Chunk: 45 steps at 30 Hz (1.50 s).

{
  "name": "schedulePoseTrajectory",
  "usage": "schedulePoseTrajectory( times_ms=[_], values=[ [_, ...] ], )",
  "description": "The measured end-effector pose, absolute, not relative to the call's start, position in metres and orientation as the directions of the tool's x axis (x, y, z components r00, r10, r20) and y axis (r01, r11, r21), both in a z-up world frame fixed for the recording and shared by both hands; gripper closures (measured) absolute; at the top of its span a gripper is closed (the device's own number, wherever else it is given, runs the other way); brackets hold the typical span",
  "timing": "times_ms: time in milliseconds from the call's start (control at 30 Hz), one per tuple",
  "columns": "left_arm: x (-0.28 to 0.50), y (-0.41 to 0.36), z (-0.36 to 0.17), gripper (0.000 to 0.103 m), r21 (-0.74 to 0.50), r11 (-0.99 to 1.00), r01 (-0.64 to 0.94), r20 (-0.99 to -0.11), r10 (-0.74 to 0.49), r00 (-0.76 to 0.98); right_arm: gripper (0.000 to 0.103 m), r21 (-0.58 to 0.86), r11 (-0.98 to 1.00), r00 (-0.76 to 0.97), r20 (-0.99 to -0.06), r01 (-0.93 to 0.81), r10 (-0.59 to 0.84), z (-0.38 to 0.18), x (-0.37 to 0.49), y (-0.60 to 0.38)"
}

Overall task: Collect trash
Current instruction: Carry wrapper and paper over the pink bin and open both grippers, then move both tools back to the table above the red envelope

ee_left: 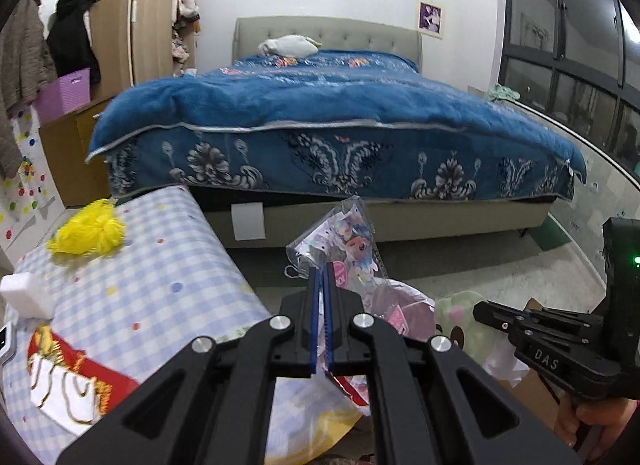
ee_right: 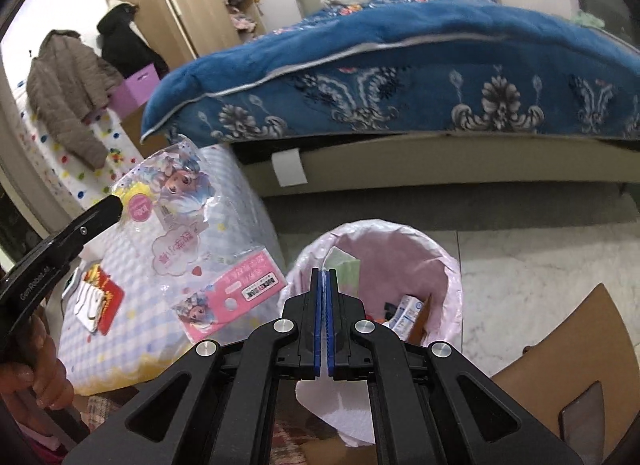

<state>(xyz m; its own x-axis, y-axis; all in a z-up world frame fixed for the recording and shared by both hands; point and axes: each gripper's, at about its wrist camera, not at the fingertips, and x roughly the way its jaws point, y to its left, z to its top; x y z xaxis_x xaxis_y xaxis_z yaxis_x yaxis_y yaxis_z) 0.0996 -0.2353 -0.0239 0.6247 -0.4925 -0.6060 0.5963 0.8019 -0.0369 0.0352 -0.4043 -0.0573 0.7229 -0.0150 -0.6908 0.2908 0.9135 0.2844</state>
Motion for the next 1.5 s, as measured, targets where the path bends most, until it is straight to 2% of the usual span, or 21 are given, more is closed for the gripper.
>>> schedulePoseTrajectory(
  times_ms=[167, 267, 333, 367, 400, 433, 500, 933, 1300, 1500],
  values=[
    [0.117, -0.259, -0.038, 0.103, -0.033, 0.790, 0.613, -0.627, -0.494, 0.603, 0.102, 0.285, 0.906, 0.703, -0.711, 0.313, -0.020, -0.071, 0.051, -0.417],
    [0.128, -0.272, -0.046, 0.101, -0.031, 0.783, 0.621, -0.641, -0.493, 0.589, 0.097, 0.288, 0.903, 0.695, -0.719, 0.320, -0.017, -0.077, 0.063, -0.424],
    [0.135, -0.277, -0.049, 0.090, -0.038, 0.776, 0.629, -0.651, -0.497, 0.574, 0.095, 0.293, 0.900, 0.690, -0.724, 0.324, -0.013, -0.082, 0.070, -0.428],
    [0.138, -0.280, -0.051, 0.078, -0.040, 0.775, 0.631, -0.656, -0.497, 0.568, 0.093, 0.293, 0.897, 0.685, -0.728, 0.331, -0.015, -0.083, 0.073, -0.431],
    [0.140, -0.281, -0.053, 0.060, -0.035, 0.776, 0.629, -0.659, -0.491, 0.570, 0.086, 0.295, 0.895, 0.683, -0.730, 0.335, -0.015, -0.084, 0.075, -0.433],
    [0.142, -0.280, -0.054, 0.057, -0.031, 0.778, 0.627, -0.659, -0.487, 0.573, 0.079, 0.298, 0.892, 0.683, -0.730, 0.339, -0.016, -0.084, 0.076, -0.433],
    [0.142, -0.275, -0.052, 0.057, -0.035, 0.780, 0.625, -0.652, -0.491, 0.577, 0.075, 0.297, 0.891, 0.691, -0.722, 0.343, -0.026, -0.081, 0.076, -0.433],
    [0.113, -0.176, -0.054, 0.057, -0.038, 0.857, 0.513, -0.690, -0.394, 0.607, 0.075, 0.277, 0.913, 0.680, -0.733, 0.301, -0.002, -0.069, 0.058, -0.395],
    [0.089, -0.076, -0.041, 0.046, -0.009, 0.930, 0.367, -0.673, -0.277, 0.686, 0.075, 0.236, 0.965, 0.686, -0.721, 0.112, 0.097, -0.044, 0.069, -0.307],
    [0.090, -0.004, -0.041, 0.046, -0.001, 0.970, 0.242, -0.674, -0.179, 0.716, 0.072, 0.191, 0.981, 0.665, -0.727, -0.040, 0.169, -0.034, 0.089, -0.240]
  ],
)
